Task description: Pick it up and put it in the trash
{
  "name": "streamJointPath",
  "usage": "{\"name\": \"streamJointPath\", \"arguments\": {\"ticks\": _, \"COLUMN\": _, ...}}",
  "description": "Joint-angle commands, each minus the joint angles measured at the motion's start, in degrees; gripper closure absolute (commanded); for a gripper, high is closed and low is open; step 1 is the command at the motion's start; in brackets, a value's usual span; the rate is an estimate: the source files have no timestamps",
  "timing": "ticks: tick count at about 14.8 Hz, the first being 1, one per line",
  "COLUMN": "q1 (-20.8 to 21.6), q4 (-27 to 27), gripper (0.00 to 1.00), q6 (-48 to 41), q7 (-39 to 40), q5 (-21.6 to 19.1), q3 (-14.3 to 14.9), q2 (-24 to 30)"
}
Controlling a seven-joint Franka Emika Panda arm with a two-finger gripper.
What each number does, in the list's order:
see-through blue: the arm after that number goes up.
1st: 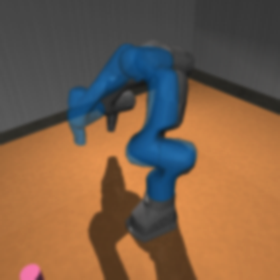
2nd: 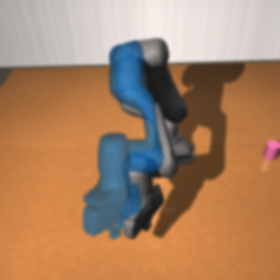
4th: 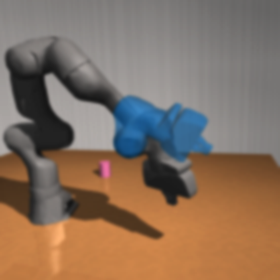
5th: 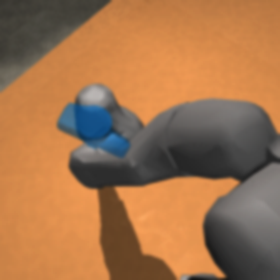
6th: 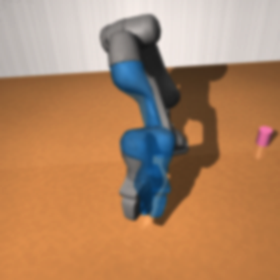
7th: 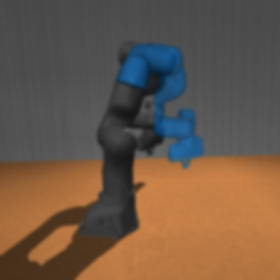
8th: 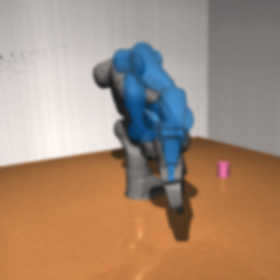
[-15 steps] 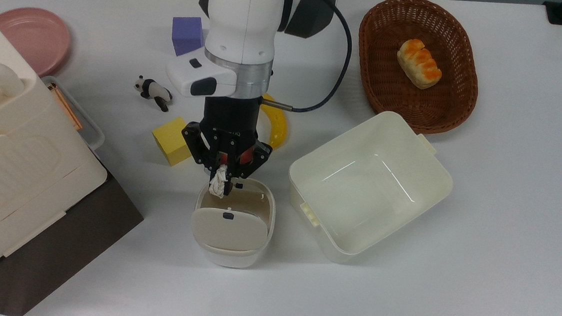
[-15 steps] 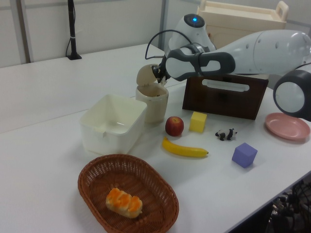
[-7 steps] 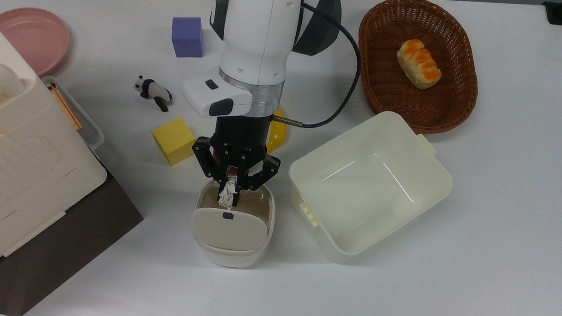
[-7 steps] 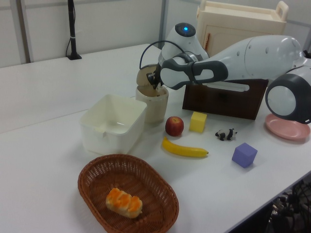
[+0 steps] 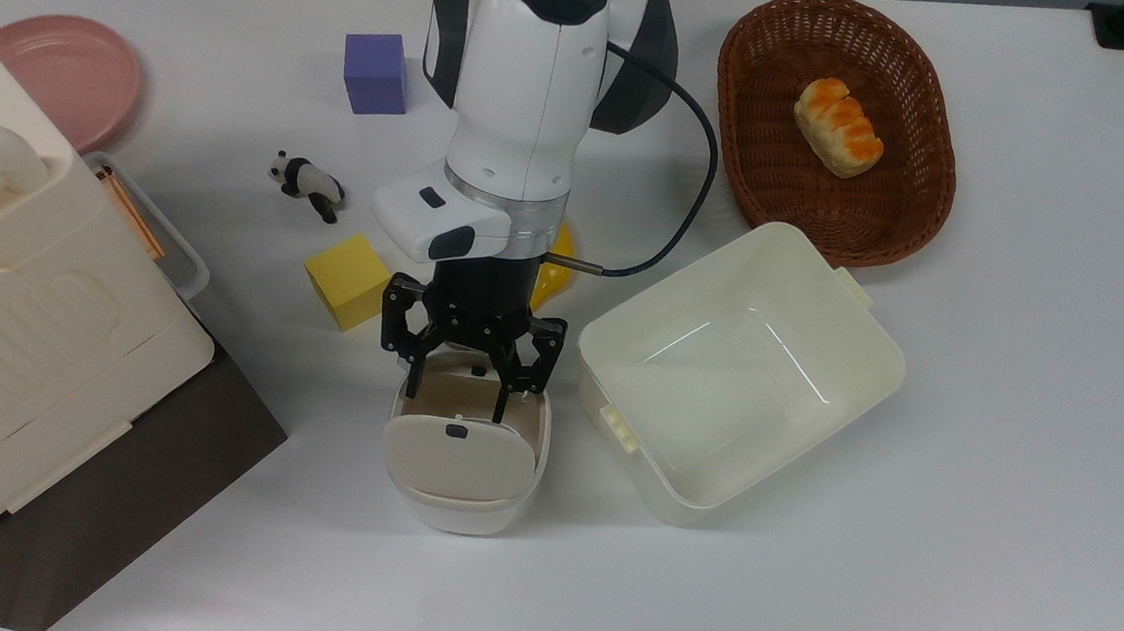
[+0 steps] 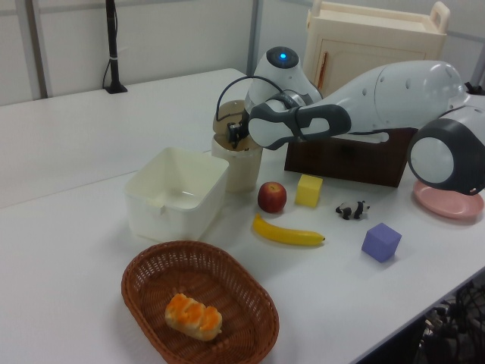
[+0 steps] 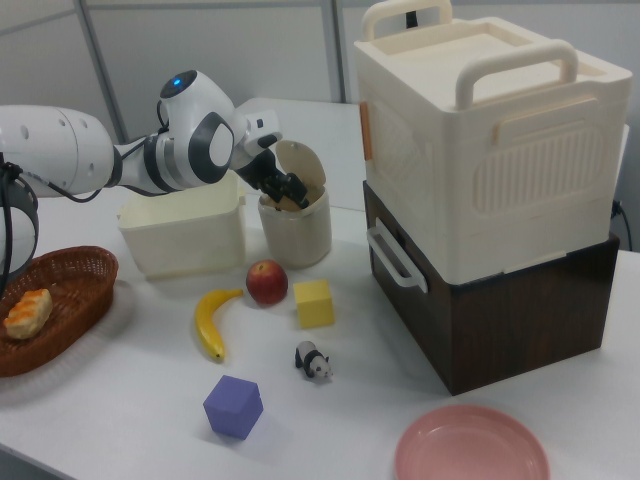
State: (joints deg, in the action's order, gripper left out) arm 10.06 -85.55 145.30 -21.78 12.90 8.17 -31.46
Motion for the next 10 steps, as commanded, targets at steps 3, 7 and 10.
{"name": "streamJointPath", "arguments": {"ticks": 3, "q1": 0.5, "q4": 0.6, "gripper": 0.00, "q6": 0.8, "q7": 0.1, "q5": 1.2, "q3": 0.2, "q2": 0.4}}
{"name": "streamJointPath", "arguments": {"ticks": 7, "q1": 0.3, "q4": -1.1, "gripper": 0.00, "q6": 0.2, "q7": 0.0, "q5": 0.8, "q3": -0.1, "q2": 4.2}}
{"name": "streamJointPath", "arguments": {"ticks": 10, "q1": -0.6, "q4": -4.8, "gripper": 0.00, "q6": -1.8, "q7": 0.2, "q5": 0.7, "q3": -1.8, "q2": 10.3}}
